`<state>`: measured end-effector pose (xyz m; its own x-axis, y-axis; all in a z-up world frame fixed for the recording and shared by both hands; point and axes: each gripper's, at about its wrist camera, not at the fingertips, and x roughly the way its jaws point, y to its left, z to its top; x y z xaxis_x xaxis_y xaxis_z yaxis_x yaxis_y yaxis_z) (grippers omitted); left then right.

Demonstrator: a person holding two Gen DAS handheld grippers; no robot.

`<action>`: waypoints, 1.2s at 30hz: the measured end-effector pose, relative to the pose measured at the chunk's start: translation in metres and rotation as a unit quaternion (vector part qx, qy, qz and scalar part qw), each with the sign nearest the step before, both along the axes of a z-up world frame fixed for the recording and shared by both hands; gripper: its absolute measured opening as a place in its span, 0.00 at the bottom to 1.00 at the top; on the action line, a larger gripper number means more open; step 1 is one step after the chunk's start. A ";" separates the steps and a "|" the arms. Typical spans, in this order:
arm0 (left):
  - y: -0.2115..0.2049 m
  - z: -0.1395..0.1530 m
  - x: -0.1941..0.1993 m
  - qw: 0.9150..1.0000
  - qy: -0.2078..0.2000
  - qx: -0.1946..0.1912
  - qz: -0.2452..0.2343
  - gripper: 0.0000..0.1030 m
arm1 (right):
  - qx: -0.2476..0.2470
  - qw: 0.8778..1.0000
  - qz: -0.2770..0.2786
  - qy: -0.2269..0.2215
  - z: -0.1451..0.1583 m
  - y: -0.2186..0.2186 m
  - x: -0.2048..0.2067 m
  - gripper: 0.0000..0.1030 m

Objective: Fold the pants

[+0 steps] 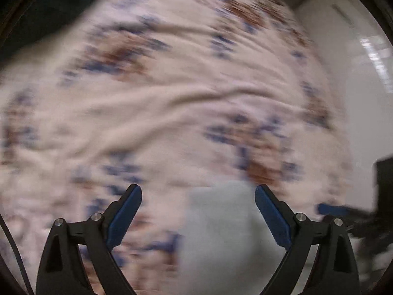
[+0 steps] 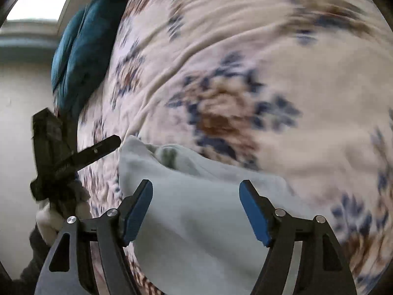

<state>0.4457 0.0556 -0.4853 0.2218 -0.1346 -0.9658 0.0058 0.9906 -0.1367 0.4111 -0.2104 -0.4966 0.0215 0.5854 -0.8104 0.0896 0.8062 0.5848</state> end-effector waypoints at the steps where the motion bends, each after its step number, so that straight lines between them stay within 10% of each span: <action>1: 0.005 0.002 -0.007 1.000 -0.012 0.028 0.010 0.91 | 0.011 1.000 0.024 0.011 -0.007 0.016 0.011 0.73; 6: 0.036 -0.018 -0.031 0.998 0.013 0.009 0.059 0.91 | 0.074 0.991 0.094 0.061 -0.048 0.077 0.054 0.70; 9: 0.045 -0.033 -0.040 0.996 0.036 -0.014 0.074 0.91 | 0.107 0.981 0.133 0.088 -0.069 0.105 0.056 0.18; 11: 0.044 -0.038 -0.044 0.996 0.041 -0.027 0.075 0.91 | 0.106 0.980 0.146 0.082 -0.070 0.116 0.054 0.13; 19: 0.022 0.000 -0.053 0.998 0.003 -0.042 0.053 0.91 | 0.074 0.994 0.025 0.080 -0.079 0.085 0.052 0.10; 24: -0.018 0.011 -0.031 0.998 -0.001 -0.057 0.003 0.91 | 0.015 1.000 0.006 0.007 -0.025 0.045 0.038 0.20; 29: -0.039 -0.040 -0.033 0.998 0.039 0.033 -0.038 0.94 | -0.092 0.995 0.026 0.002 -0.018 0.009 -0.024 0.24; 36: 0.002 -0.081 -0.051 0.994 0.070 -0.085 0.019 1.00 | -0.110 0.993 -0.037 0.003 -0.067 -0.036 -0.091 0.00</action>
